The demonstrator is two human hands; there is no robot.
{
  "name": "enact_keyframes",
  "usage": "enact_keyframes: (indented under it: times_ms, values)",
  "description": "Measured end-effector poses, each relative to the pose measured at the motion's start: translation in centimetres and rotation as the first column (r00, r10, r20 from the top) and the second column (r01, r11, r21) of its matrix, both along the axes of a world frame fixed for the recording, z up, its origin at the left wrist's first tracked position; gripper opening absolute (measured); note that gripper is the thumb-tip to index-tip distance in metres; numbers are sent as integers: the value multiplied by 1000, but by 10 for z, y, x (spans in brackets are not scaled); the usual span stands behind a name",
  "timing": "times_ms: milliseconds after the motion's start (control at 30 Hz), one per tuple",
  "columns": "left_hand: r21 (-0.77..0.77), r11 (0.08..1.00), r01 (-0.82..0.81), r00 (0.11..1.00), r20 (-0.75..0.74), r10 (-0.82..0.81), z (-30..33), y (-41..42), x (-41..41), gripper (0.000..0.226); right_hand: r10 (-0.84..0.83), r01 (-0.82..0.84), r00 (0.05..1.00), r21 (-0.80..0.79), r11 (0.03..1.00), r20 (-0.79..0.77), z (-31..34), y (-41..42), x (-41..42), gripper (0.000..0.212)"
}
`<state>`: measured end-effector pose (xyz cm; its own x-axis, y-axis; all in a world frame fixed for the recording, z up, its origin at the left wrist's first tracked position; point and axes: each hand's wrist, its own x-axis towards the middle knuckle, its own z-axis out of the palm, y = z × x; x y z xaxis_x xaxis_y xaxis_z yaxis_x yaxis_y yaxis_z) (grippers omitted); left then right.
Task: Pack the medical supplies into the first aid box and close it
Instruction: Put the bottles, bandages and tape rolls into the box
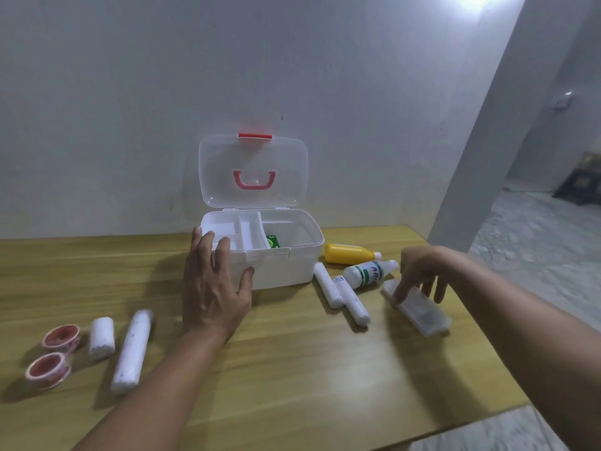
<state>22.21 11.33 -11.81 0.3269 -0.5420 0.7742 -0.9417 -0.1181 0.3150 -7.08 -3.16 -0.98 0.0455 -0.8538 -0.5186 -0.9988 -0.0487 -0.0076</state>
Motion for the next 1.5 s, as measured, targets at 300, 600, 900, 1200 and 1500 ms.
enact_keyframes:
  times_ms: [300, 600, 900, 1200, 1500]
  values:
    - [6, 1000, -4, 1000, -9, 4, -1, -1, 0, 54, 157, -133, 921, -91, 987, 357, 86, 36, 32, 41]
    - [12, 1000, -2, 999, -37, 3, 0, 0, -2, 53, 136, 61, 684, -243, 968, 716, 99, 26, 116, 19]
    - [2, 1000, 26, 999, -28, -26, -1, -1, 0, 48, 104, 109, 693, -247, 963, 713, 44, 17, 173, 25]
    - [6, 999, 39, 998, -45, -39, 0, 0, -1, 46, 166, 18, 776, -284, 959, 609, 12, 12, 187, 27]
    - [37, 999, -21, 999, 27, 20, 3, 0, 0, 48, 199, -95, 756, -196, 976, 623, 19, 12, 185, 34]
